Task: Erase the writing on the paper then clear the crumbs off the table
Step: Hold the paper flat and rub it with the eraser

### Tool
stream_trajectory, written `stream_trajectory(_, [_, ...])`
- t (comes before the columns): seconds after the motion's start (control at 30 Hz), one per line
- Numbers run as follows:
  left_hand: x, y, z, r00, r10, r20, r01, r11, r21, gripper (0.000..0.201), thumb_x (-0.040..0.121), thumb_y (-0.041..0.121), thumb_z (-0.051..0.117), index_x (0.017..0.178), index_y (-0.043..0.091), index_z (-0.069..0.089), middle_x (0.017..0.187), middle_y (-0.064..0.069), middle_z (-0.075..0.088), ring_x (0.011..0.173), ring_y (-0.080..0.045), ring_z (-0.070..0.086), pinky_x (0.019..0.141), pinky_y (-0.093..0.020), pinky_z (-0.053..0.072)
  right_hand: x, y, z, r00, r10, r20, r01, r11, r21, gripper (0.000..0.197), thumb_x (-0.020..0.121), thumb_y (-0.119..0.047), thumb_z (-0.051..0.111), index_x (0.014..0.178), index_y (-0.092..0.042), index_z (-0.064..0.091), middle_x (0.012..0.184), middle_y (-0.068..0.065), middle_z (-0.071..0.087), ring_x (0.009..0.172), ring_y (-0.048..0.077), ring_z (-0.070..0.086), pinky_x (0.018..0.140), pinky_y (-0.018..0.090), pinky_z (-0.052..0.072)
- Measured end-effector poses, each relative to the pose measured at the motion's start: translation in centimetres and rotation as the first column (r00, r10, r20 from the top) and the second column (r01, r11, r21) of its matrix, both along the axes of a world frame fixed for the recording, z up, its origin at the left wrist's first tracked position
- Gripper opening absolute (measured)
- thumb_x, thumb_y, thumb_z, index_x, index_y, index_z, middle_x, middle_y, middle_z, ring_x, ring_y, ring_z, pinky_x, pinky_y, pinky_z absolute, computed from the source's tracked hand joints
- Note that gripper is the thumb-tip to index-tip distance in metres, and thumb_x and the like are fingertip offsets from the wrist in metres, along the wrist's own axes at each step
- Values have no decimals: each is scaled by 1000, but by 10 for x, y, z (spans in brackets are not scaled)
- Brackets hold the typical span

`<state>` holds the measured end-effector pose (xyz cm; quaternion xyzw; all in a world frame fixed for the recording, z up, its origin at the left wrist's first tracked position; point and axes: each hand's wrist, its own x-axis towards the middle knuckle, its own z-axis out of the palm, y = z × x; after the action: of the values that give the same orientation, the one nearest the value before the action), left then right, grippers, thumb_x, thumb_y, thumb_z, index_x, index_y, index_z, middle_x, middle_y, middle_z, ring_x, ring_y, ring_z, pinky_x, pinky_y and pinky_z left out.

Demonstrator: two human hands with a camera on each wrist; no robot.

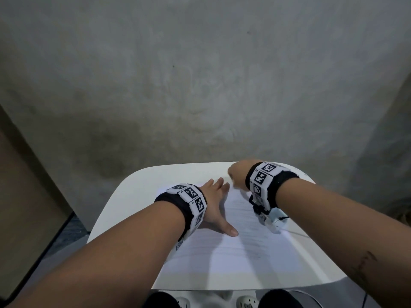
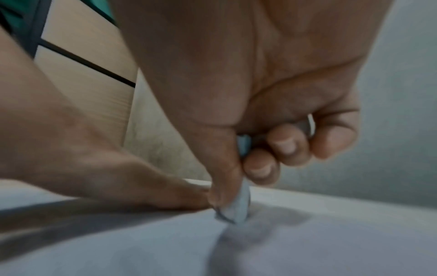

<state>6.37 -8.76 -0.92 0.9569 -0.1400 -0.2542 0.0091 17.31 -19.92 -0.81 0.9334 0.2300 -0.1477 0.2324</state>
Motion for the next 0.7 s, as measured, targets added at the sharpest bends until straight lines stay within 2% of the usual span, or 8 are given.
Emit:
stream_trajectory(0.07, [-1, -1, -1, 1000, 5, -16, -5, 1000, 9, 129, 68, 75, 66, 152, 24, -18, 159, 6, -24, 147, -18, -18, 118, -48, 5, 9, -11, 3, 999, -44, 13, 44, 998, -47, 24, 68, -20, 75, 63, -16, 53, 67, -3, 59, 66, 25, 64, 70, 44, 59])
stream_trajectory(0.17, [-1, -1, -2, 1000, 5, -7, -5, 1000, 9, 130, 67, 76, 66, 152, 23, -18, 159, 5, -24, 147, -19, -18, 118, -48, 5, 14, -12, -2, 998, -66, 23, 67, 995, -76, 20, 65, -19, 74, 63, -16, 55, 75, 0, 64, 74, 29, 68, 74, 47, 57])
stream_trajectory(0.27, [-1, -1, -5, 1000, 0, 4, 0, 1000, 12, 132, 66, 77, 66, 152, 23, -19, 159, 4, -24, 147, -19, -18, 118, -48, 5, 4, -6, -7, 1000, -5, -14, 5, 1000, -15, 17, 72, -30, 75, 78, -17, 64, 83, 0, 68, 75, 25, 68, 68, 32, 55])
stream_trajectory(0.33, [-2, -1, -4, 1000, -8, 5, 8, 1000, 9, 131, 67, 77, 65, 152, 23, -19, 159, 4, -25, 147, -19, -19, 117, -47, 3, -1, -17, 0, 1000, -5, -17, 5, 1000, 4, 14, 77, -25, 72, 79, -14, 64, 83, 0, 69, 70, 21, 66, 62, 28, 54])
stream_trajectory(0.43, [-3, -1, -4, 1000, 3, -3, -3, 1000, 10, 129, 68, 76, 65, 151, 25, -21, 158, 5, -27, 147, -18, -20, 117, -48, 1, -12, -32, 4, 996, -65, 68, 65, 998, 7, 13, 78, -20, 69, 89, -16, 64, 86, -3, 68, 71, 19, 65, 69, 33, 58])
stream_trajectory(0.57, [-1, -2, -2, 1000, -16, 0, 16, 1000, 12, 128, 68, 75, 66, 151, 29, -19, 158, 2, -25, 147, -24, -17, 117, -50, 4, -48, -14, 8, 999, 23, -34, -23, 1000, 4, 18, 91, -20, 57, 107, -13, 61, 99, -1, 66, 88, 20, 62, 72, 29, 46])
stream_trajectory(0.63, [1, -1, -3, 1000, -13, -14, 13, 1000, 20, 127, 68, 76, 65, 150, 31, -20, 158, 2, -26, 147, -23, -19, 117, -50, 3, -34, -17, 6, 1000, 13, -24, -13, 1000, 10, 15, 91, -22, 56, 101, -13, 62, 99, 1, 66, 93, 23, 65, 75, 29, 49])
stream_trajectory(0.7, [1, 0, -5, 1000, -1, -23, 1, 1000, 28, 128, 67, 77, 65, 149, 33, -22, 158, 3, -28, 146, -21, -21, 117, -50, 1, -20, -24, 7, 997, -73, 28, 73, 997, 3, 16, 85, -29, 63, 97, -19, 60, 101, 1, 66, 94, 26, 65, 82, 37, 54])
